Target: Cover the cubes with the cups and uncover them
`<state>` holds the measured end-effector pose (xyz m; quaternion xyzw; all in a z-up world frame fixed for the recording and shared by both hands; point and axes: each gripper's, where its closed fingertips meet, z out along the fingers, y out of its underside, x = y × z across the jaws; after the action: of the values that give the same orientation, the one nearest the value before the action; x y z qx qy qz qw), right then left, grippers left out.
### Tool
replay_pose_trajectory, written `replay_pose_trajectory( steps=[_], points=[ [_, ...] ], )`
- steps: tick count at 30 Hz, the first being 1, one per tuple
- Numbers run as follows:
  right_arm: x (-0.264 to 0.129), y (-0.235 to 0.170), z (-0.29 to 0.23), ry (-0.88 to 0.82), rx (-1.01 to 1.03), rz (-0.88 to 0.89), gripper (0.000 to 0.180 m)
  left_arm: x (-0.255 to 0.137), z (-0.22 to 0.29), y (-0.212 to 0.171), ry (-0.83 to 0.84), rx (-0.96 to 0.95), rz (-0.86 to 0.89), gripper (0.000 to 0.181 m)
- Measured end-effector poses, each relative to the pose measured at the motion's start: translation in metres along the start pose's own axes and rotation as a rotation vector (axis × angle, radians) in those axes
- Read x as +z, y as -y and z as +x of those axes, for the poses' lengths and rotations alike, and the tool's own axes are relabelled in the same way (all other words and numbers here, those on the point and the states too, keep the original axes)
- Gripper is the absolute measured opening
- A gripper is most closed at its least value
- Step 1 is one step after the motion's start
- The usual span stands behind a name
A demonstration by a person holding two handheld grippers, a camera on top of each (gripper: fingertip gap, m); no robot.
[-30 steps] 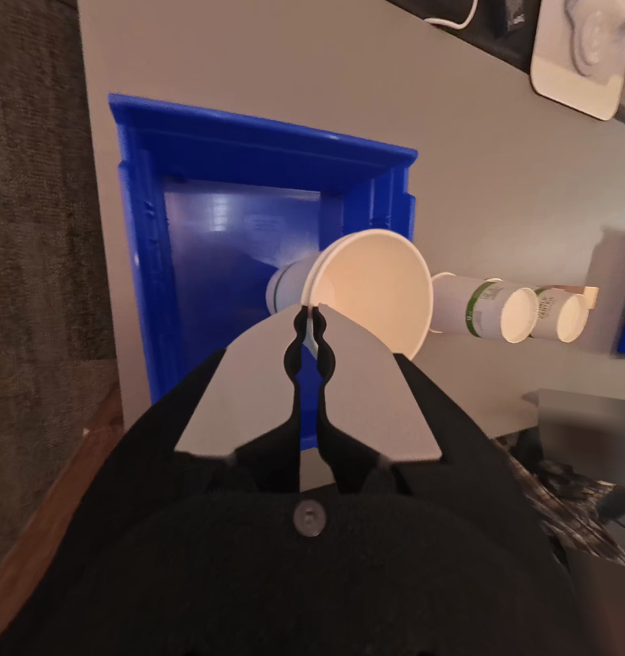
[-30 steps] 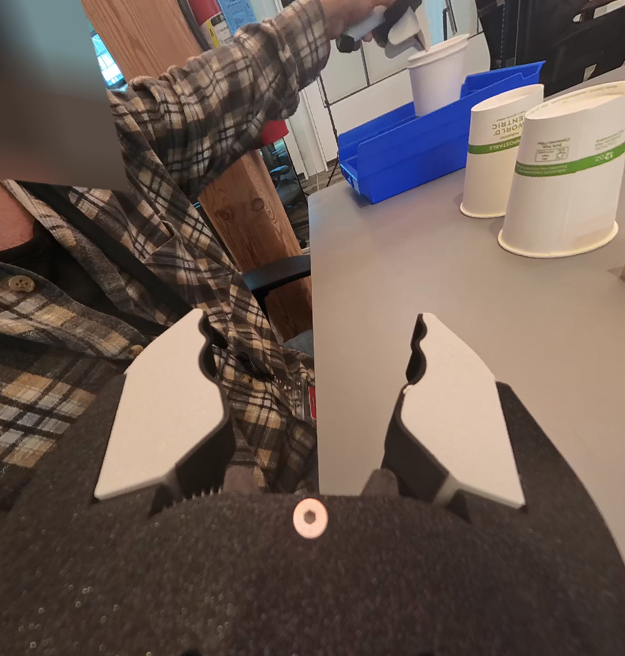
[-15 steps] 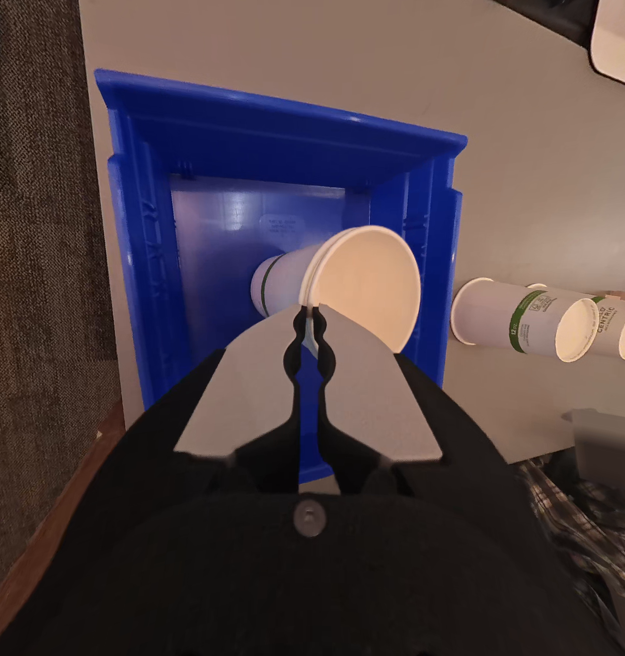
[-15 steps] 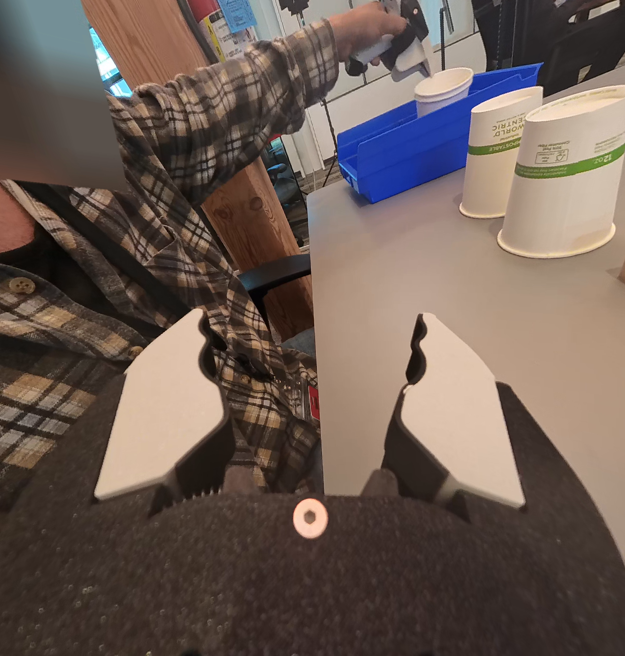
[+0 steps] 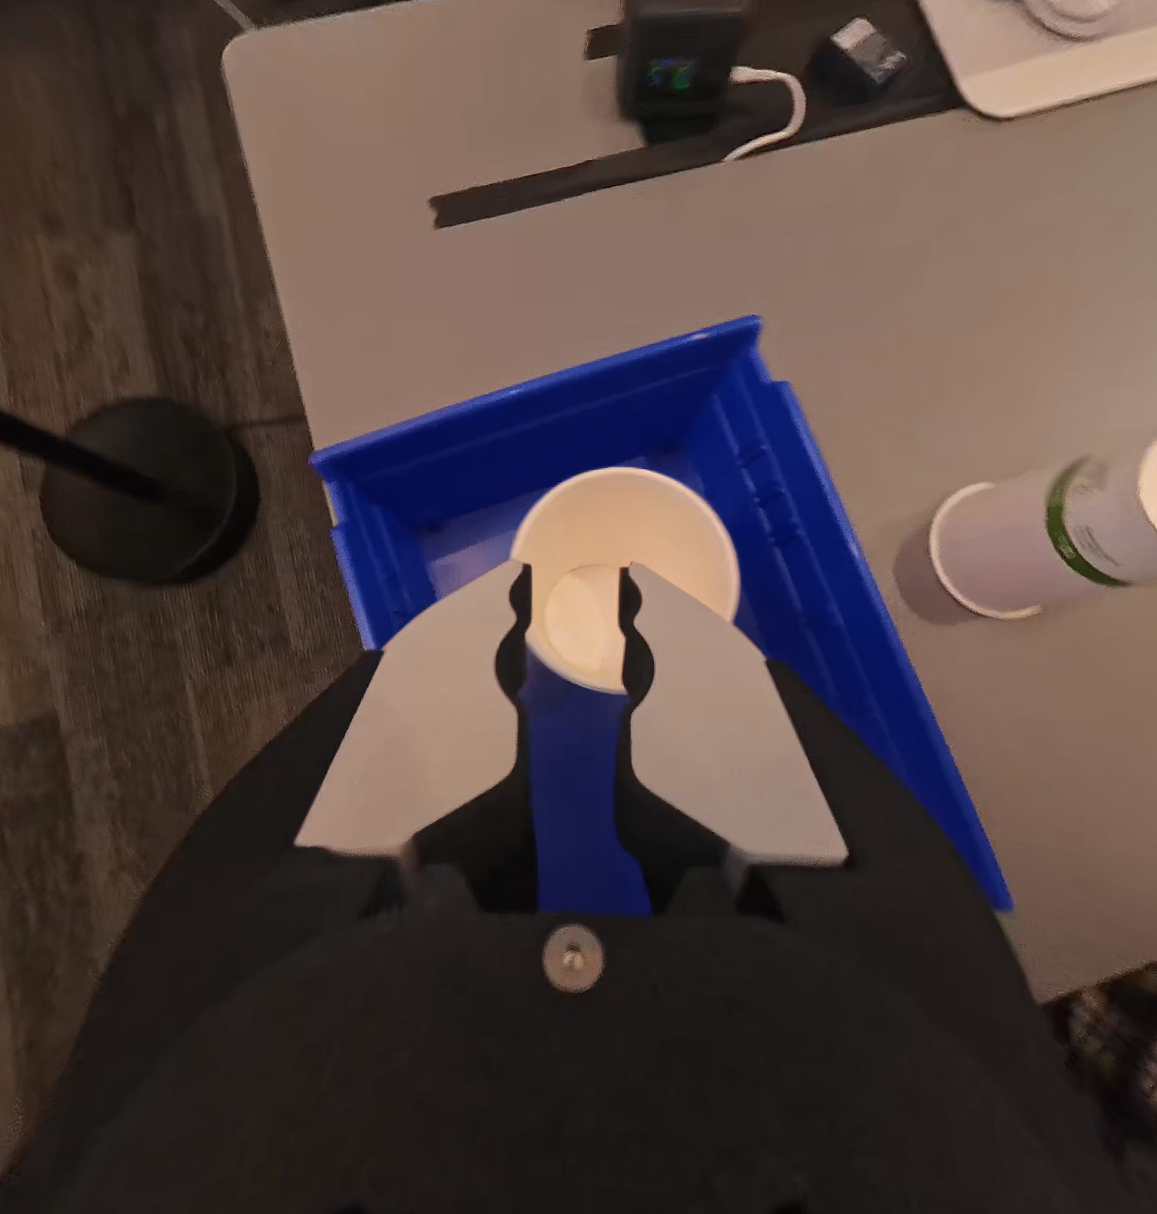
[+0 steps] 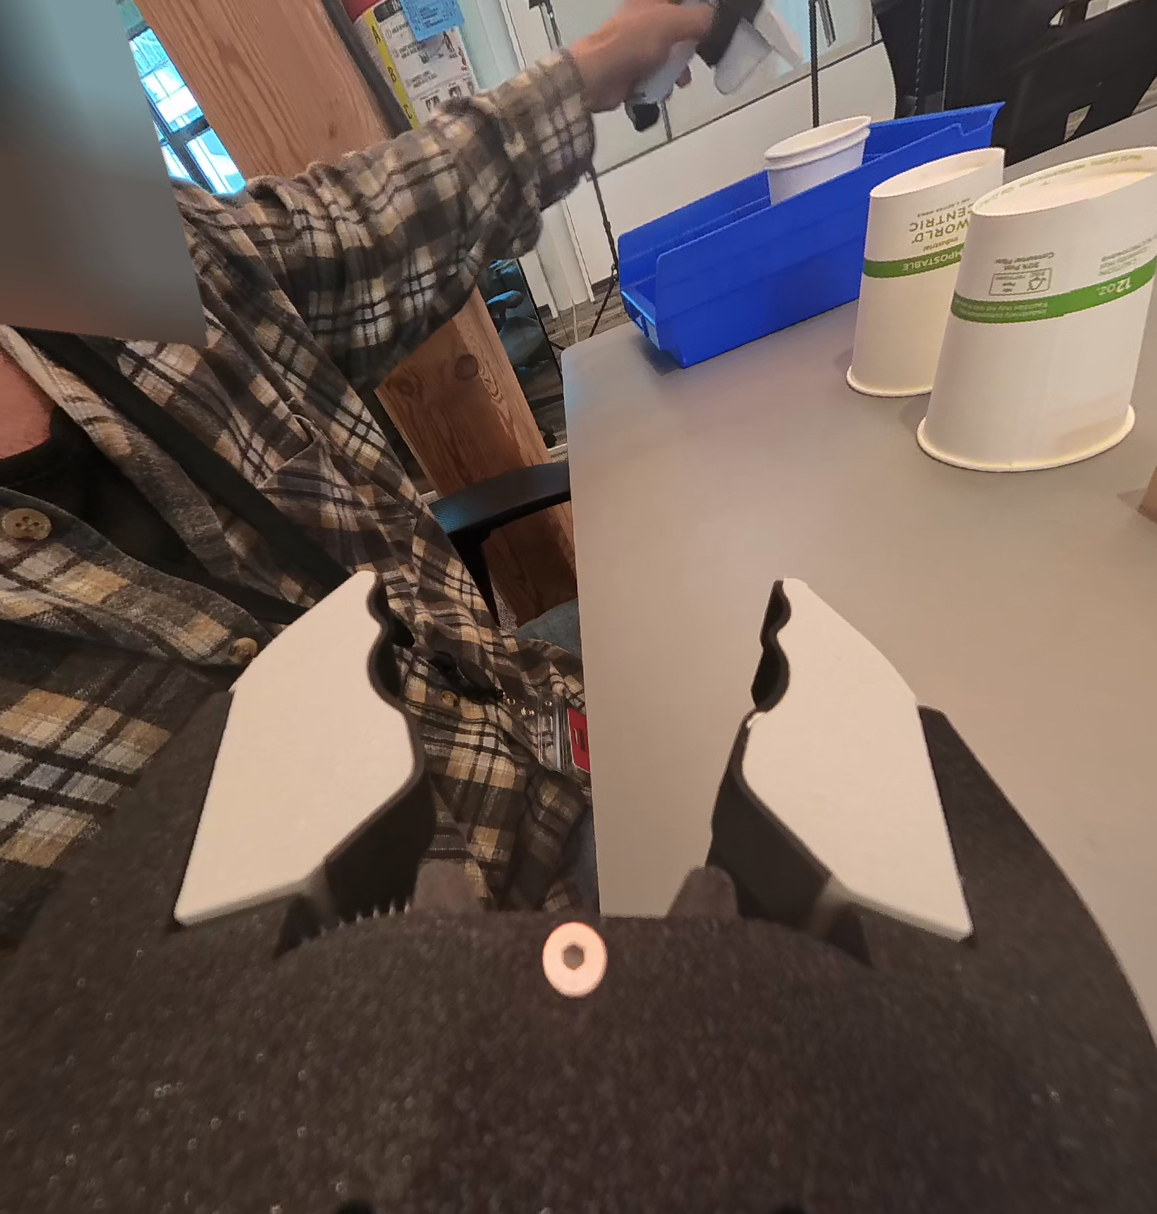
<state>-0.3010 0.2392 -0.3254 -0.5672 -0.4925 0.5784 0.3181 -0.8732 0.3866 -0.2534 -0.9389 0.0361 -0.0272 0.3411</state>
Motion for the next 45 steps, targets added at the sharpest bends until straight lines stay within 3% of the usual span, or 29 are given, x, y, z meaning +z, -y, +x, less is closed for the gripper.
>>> replay_pose_trajectory(
  steps=[5,10,17,27,37,42,45],
  points=[
    [0.003,0.002,-0.001,0.01,-0.004,0.007,0.106,-0.005,0.052,-0.016,-0.002,0.281,-0.104,0.025],
    [0.011,-0.003,-0.007,0.043,-0.012,-0.01,0.105,0.016,0.065,-0.043,0.072,0.529,-0.268,0.018],
    [0.0,-0.001,-0.008,0.023,-0.01,0.015,0.105,0.025,0.074,-0.037,-0.09,0.472,-0.257,0.018],
    [0.0,-0.004,-0.003,0.031,0.004,0.017,0.105,0.037,0.065,-0.05,-0.11,0.42,-0.362,0.0],
    [0.0,-0.004,-0.001,0.032,0.006,0.014,0.105,0.037,0.07,-0.05,-0.165,0.344,-0.406,0.0],
    [-0.001,-0.003,-0.001,0.027,0.005,0.018,0.105,0.029,0.064,-0.034,-0.114,0.375,-0.335,0.0],
    [-0.001,-0.003,-0.002,0.026,0.003,0.019,0.105,0.024,0.063,-0.031,-0.116,0.389,-0.313,0.017]
  ],
)
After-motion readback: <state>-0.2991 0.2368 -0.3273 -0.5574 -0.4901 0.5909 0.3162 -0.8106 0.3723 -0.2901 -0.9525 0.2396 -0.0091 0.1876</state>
